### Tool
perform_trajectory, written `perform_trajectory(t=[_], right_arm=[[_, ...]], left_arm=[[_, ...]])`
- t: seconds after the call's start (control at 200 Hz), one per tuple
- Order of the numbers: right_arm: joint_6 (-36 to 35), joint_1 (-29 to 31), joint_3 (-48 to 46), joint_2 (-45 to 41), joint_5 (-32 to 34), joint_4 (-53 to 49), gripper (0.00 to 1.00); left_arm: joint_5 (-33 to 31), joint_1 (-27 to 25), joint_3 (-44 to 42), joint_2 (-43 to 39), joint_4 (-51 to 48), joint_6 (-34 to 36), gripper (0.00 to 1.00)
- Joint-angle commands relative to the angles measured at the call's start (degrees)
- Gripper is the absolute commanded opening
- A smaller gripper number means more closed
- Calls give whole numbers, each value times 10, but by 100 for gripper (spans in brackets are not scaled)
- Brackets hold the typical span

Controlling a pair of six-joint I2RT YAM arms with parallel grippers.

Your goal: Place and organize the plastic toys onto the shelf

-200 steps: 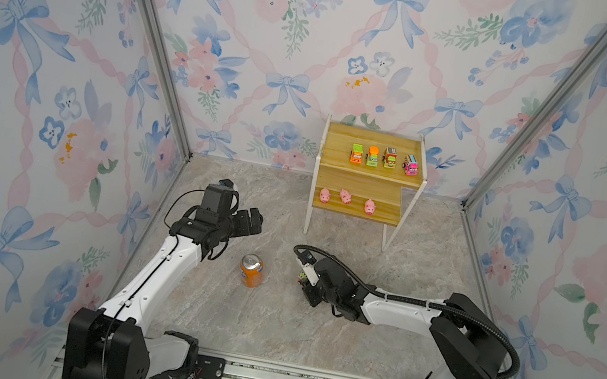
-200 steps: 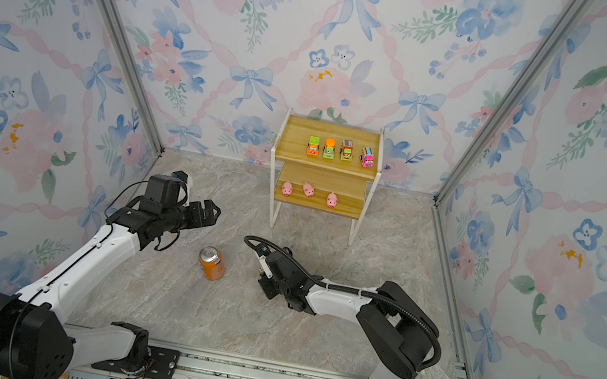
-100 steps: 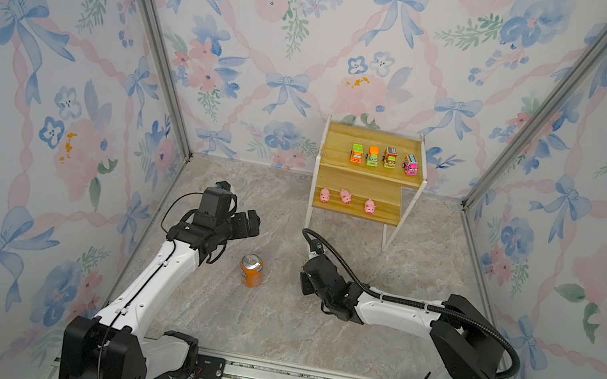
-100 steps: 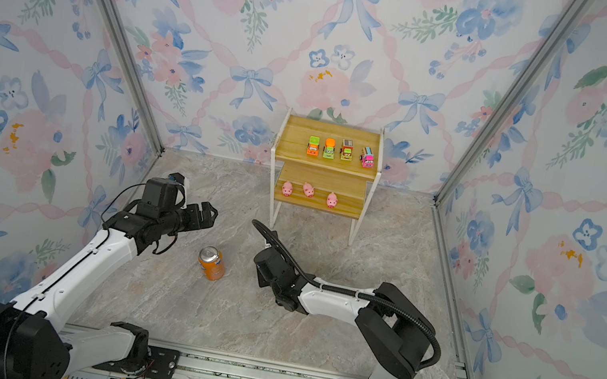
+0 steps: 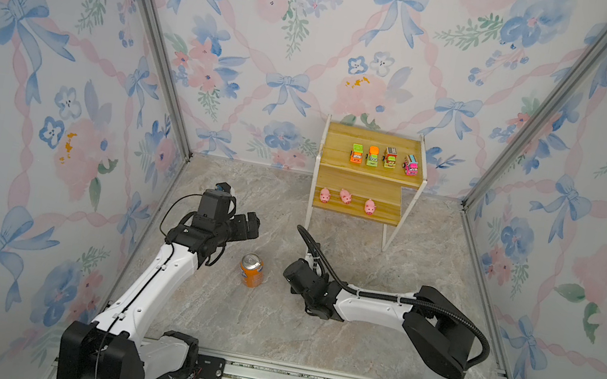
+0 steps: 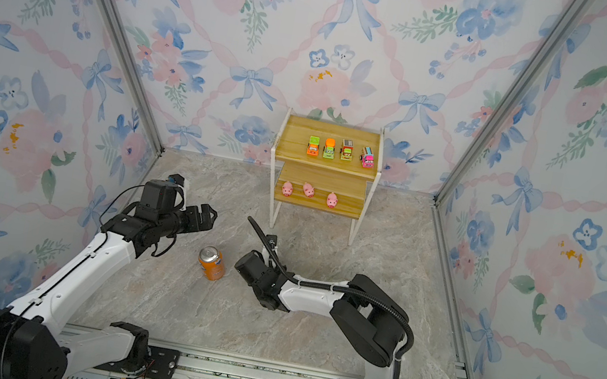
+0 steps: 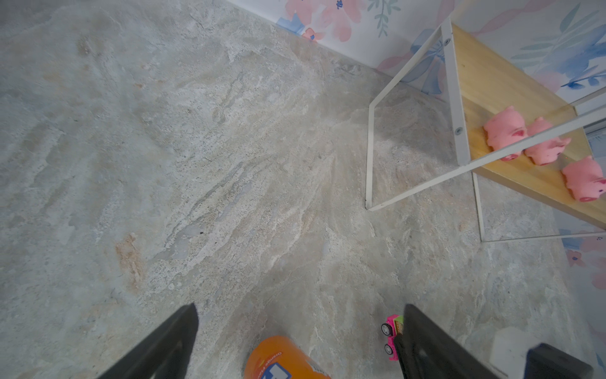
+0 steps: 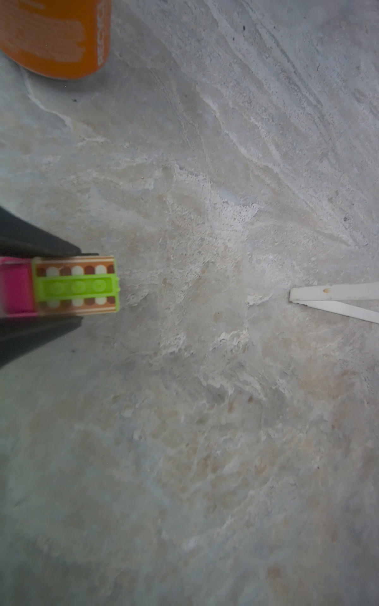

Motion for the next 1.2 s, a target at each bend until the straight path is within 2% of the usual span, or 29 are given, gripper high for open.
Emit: perform_trajectory(t=[0.0,0.31,0.555,0.69,0.785,1.195], right_arm=[[40,6,18,18,34,-33,20],[56,4,12,30,49,-40,22],[53,5,25,46,40,-41,25],[48,4,21,42,35,-30,30],[38,4,19,33,30,-26,37],[11,4,-10,-23,22,-3,54]], left_arm=[[-7,-4,-6,-4,4,18,98],[-16,-23,9,16,19,10,98],[-24,-41,53,37,19,14,98],[-39,-42,61,45,22,16,98],[-46,-42,60,55,31,17,98],[-32,-44,25,54,110,32,98]])
